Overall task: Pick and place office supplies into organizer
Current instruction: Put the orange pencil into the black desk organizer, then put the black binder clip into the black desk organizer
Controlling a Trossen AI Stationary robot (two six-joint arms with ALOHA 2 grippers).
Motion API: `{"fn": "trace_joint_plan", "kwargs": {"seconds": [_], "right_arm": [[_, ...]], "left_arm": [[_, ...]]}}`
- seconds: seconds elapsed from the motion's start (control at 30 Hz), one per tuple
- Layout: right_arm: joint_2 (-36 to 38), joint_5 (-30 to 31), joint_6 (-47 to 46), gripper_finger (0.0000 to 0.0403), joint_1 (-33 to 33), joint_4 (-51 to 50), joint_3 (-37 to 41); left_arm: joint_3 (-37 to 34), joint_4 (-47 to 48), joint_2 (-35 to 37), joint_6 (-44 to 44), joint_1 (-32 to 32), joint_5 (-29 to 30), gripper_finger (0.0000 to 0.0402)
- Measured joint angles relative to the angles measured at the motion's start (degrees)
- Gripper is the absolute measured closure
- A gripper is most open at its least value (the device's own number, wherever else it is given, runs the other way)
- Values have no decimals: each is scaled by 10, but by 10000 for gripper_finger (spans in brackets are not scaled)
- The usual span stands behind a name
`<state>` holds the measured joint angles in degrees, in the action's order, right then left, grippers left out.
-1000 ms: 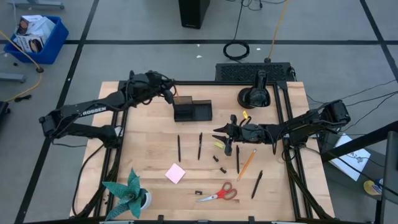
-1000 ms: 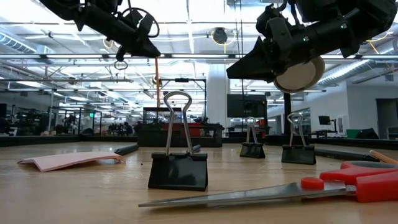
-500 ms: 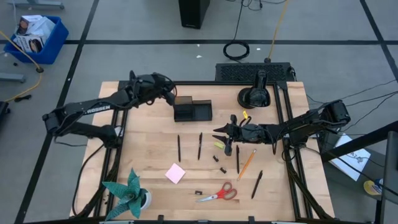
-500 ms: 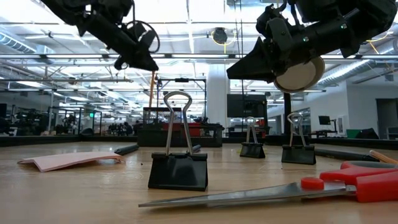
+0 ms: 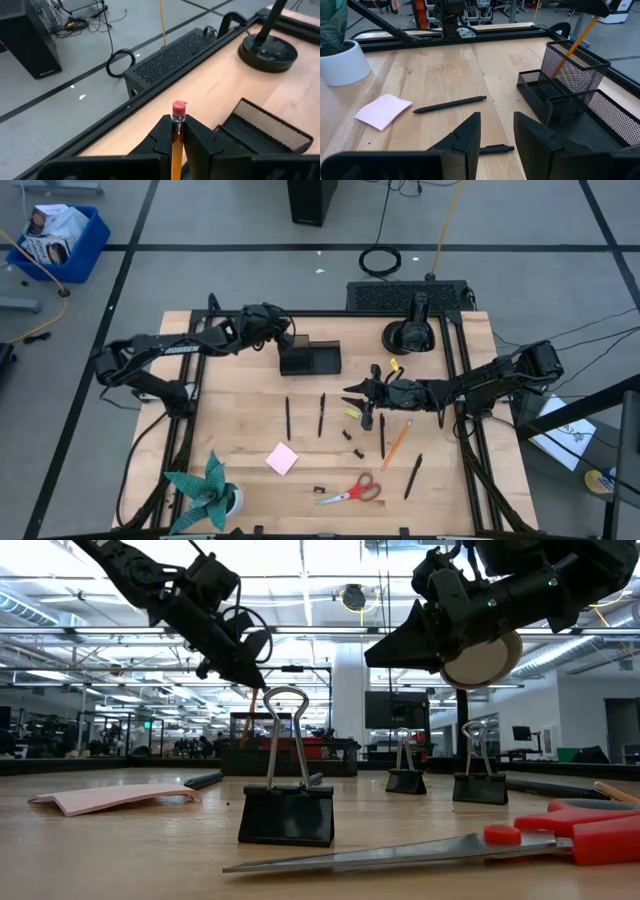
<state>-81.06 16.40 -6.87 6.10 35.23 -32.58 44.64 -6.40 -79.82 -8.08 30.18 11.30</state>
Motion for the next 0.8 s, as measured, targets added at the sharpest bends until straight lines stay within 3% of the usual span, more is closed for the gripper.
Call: {"fn": "trace_joint_plan", "kwargs": {"seconds": [0.2, 0.4, 0.57, 0.8], "right_arm": [[0, 0, 0, 293, 0, -5, 0], [0, 0, 0, 293, 0, -13, 0], [0, 0, 0, 293, 0, -23, 0], [0, 0, 0, 293, 0, -25, 0]], "left_arm": [[0, -22, -4, -21, 0, 13, 352], [0, -30, -4, -41, -2, 3, 274], [0, -34, 11, -46, -3, -43, 226], [0, -43, 78, -92, -15, -119, 211]]}}
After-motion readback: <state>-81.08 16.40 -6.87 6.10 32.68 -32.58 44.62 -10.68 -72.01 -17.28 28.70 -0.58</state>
